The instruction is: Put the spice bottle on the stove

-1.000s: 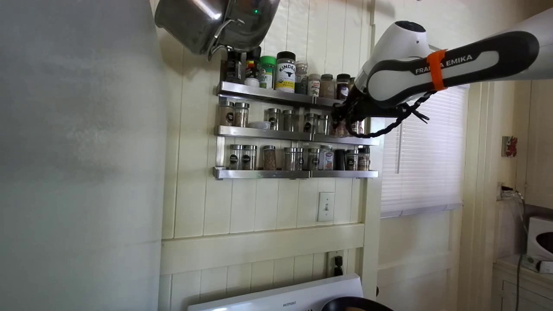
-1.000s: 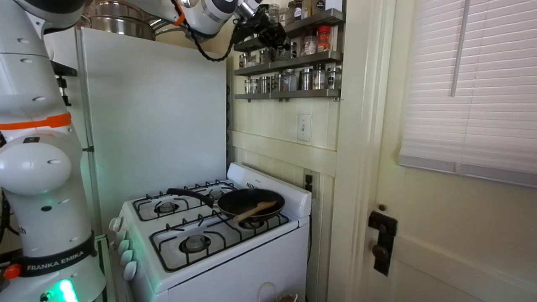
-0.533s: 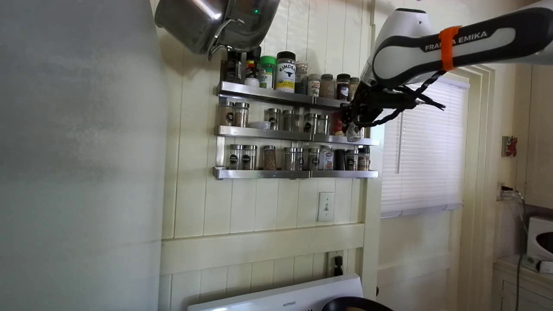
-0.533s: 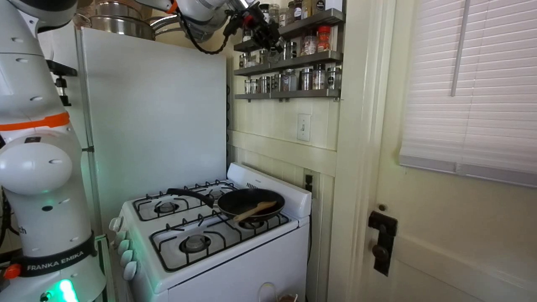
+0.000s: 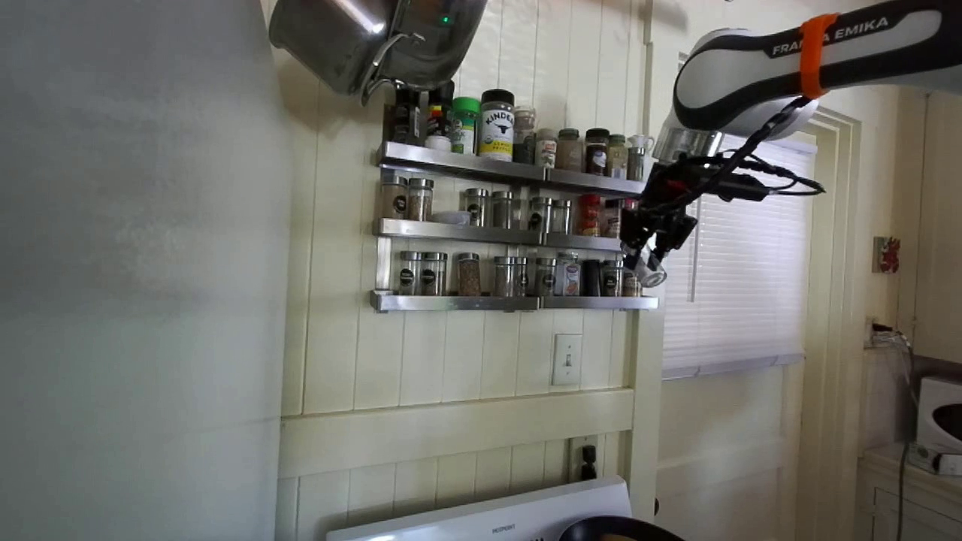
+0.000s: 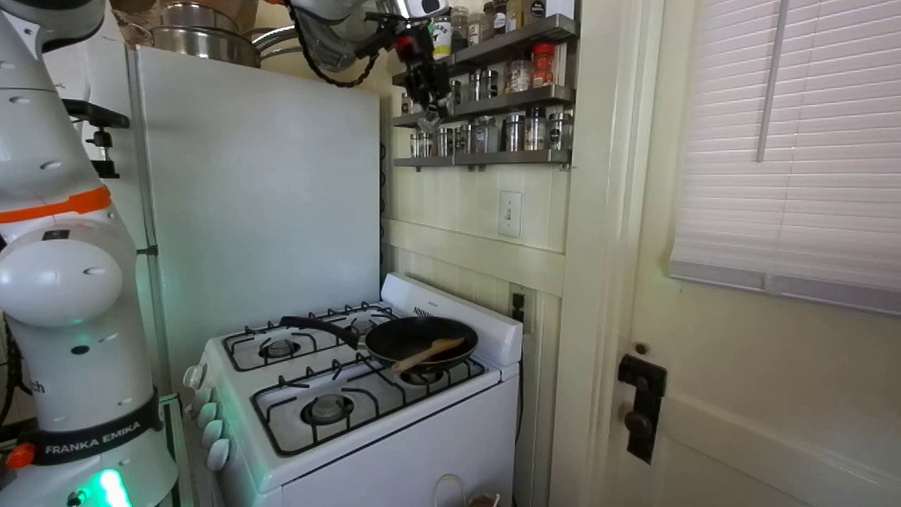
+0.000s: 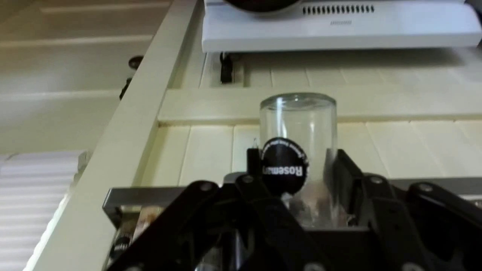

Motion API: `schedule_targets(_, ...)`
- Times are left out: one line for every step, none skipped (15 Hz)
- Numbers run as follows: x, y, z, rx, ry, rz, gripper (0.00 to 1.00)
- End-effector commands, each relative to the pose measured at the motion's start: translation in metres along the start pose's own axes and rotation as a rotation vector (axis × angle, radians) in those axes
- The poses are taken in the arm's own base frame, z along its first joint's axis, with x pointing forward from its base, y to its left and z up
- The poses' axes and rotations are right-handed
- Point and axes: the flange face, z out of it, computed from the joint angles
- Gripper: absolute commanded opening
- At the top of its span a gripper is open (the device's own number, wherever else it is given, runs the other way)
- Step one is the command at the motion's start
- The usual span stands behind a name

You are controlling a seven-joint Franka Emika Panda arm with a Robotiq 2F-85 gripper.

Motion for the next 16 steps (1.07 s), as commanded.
schedule_targets(-0.037,0.021,0.024,0.107,-0.15,-0.047,0.23)
schedule_targets(-0.046,0.03,0.034,0.141,-0.194,-0.057,0.23)
schedule_targets(-0.057,0.037,0.046,0.164,-0.25,-0.057,0.23)
schedule_targets(-0.067,0.044,0.054,0.189,-0.306,-0.049,0.23)
schedule_targets(-0.076,0.05,0.068,0.212,-0.361,-0.028,0.23)
schedule_targets(-0.084,0.056,0.076,0.234,-0.416,-0.009,0.23)
schedule_targets(-0.092,0.06,0.089,0.261,-0.469,0.01,0.23)
schedule_targets(-0.097,0.064,0.101,0.28,-0.523,0.034,0.23)
schedule_targets(-0.104,0.066,0.116,0.294,-0.576,0.06,0.23)
schedule_targets(-0.11,0.071,0.126,0.292,-0.626,0.101,0.23)
schedule_targets(-0.115,0.074,0.141,0.301,-0.666,0.136,0.23)
schedule_targets(-0.104,0.071,0.124,0.264,-0.594,0.077,0.23)
schedule_targets(-0.106,0.073,0.132,0.266,-0.613,0.084,0.48)
schedule_targets(-0.105,0.073,0.134,0.265,-0.615,0.084,0.48)
schedule_targets(-0.104,0.073,0.133,0.265,-0.612,0.082,0.48)
schedule_targets(-0.103,0.072,0.131,0.264,-0.607,0.079,0.48)
